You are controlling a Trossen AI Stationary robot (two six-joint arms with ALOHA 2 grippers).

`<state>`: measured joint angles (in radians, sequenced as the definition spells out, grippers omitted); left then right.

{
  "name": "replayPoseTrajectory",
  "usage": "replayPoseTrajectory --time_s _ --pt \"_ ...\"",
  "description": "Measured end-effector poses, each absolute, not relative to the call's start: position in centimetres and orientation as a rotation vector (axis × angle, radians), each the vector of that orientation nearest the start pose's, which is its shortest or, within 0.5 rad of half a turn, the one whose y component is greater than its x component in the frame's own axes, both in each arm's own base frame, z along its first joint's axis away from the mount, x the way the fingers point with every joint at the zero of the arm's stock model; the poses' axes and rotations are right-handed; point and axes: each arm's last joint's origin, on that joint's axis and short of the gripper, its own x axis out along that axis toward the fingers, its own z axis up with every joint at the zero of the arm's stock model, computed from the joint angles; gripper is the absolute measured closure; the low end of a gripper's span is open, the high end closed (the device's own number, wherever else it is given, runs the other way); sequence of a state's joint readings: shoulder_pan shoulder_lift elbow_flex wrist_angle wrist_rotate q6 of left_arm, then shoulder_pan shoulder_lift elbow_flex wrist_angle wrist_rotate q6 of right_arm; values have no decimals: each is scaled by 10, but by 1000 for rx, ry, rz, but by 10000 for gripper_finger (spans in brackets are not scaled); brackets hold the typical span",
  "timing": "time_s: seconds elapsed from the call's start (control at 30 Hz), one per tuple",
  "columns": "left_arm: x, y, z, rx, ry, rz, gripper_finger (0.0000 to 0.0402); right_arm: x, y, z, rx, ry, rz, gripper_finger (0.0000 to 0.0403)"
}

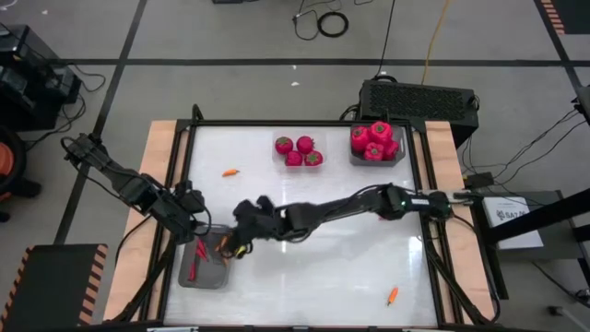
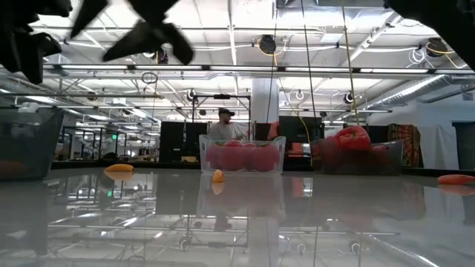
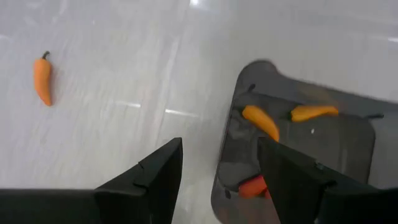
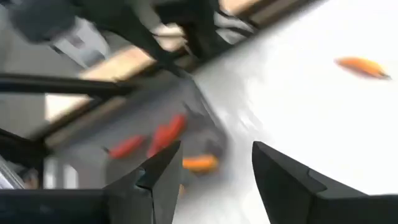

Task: Sort produce into baskets
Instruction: Put the orange chili into the bottom gray bin

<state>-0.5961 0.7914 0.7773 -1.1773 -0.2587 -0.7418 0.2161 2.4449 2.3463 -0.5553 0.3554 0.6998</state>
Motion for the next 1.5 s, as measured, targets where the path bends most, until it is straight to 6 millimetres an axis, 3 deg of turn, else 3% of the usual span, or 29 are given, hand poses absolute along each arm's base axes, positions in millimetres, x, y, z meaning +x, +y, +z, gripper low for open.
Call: replayPoseTrajectory --time_s 0.3,0.47,0.57,0.8,0.93,1.07,1.23,1.5 --pt "109 -62 264 -146 986 105 187 459 82 306 499 964 -516 216" --pt "114 -63 267 -128 919 96 187 421 75 306 434 1246 -698 216" --pt "118 -60 267 -124 910 112 187 415 72 304 452 1314 -611 215" --pt "125 -53 266 -168 938 132 187 380 48 253 418 1655 -557 215" --pt "127 -49 266 -193 944 153 187 337 31 231 422 1853 -554 215" --pt "130 -43 265 -222 945 189 187 298 13 221 433 1933 -577 215" --pt "137 -31 263 -272 960 265 187 257 1 210 368 2012 -486 215" --pt "151 -14 261 -358 929 374 187 222 2 174 230 2031 -312 215"
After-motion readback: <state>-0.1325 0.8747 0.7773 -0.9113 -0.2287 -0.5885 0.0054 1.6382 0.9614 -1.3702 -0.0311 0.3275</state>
